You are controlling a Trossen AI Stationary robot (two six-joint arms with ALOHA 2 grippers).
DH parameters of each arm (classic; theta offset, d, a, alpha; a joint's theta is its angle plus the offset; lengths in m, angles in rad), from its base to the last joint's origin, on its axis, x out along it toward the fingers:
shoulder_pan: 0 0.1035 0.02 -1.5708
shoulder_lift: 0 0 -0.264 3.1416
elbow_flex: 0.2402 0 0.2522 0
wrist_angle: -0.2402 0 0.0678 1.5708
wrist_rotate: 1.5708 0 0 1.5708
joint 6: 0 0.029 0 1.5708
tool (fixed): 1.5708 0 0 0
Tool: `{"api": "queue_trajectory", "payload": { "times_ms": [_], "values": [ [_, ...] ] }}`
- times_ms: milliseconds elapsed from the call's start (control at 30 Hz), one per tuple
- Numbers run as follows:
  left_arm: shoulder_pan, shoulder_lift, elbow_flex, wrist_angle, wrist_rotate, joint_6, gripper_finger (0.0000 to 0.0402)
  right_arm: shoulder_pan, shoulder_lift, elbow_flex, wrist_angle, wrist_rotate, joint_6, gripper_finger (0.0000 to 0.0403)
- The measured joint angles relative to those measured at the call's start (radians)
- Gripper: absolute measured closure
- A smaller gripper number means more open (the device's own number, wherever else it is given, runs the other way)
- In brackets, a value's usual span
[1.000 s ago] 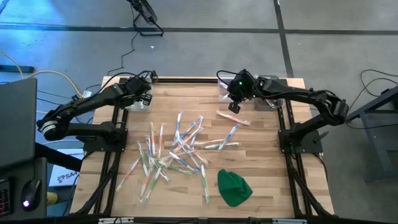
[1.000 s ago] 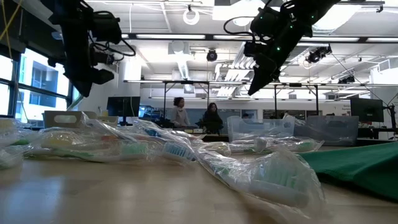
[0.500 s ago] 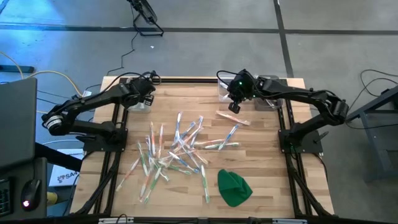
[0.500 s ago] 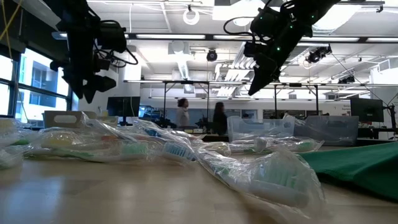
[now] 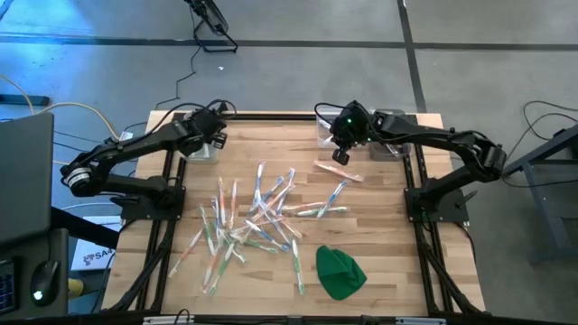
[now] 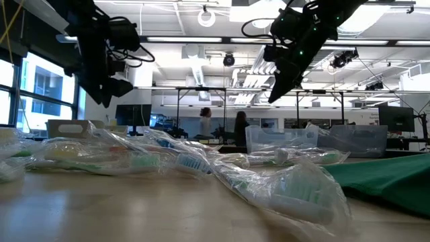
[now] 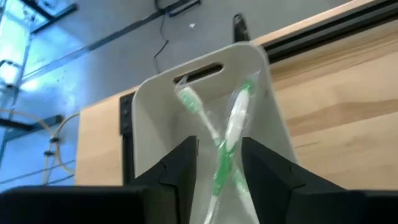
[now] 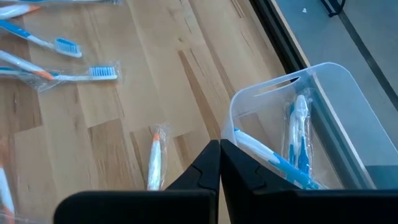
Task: Pick & Place Toothbrushes
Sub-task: Put the orange toothbrush into the black bin
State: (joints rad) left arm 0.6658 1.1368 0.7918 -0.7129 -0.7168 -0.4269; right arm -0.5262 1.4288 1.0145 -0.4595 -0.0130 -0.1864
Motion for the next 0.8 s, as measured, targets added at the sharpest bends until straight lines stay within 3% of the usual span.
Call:
{"api": "queue_trajectory", "payload": {
  "times_ms": [133, 433, 800],
  "values": [
    [-0.024, -0.001, 0.000, 0.059, 0.013, 0.044, 0.0320, 0.000, 0.000, 0.000, 0.001, -0.049, -0.002, 0.0400],
    [-0.117, -0.001, 0.000, 0.156, 0.016, 0.113, 0.0395, 0.000, -0.004, 0.000, 0.035, -0.053, -0.021, 0.0399],
    [-0.213, -0.001, 0.000, 0.243, 0.018, 0.166, 0.0396, 0.003, -0.005, 0.000, 0.121, -0.172, -0.022, 0.0400]
  ]
}}
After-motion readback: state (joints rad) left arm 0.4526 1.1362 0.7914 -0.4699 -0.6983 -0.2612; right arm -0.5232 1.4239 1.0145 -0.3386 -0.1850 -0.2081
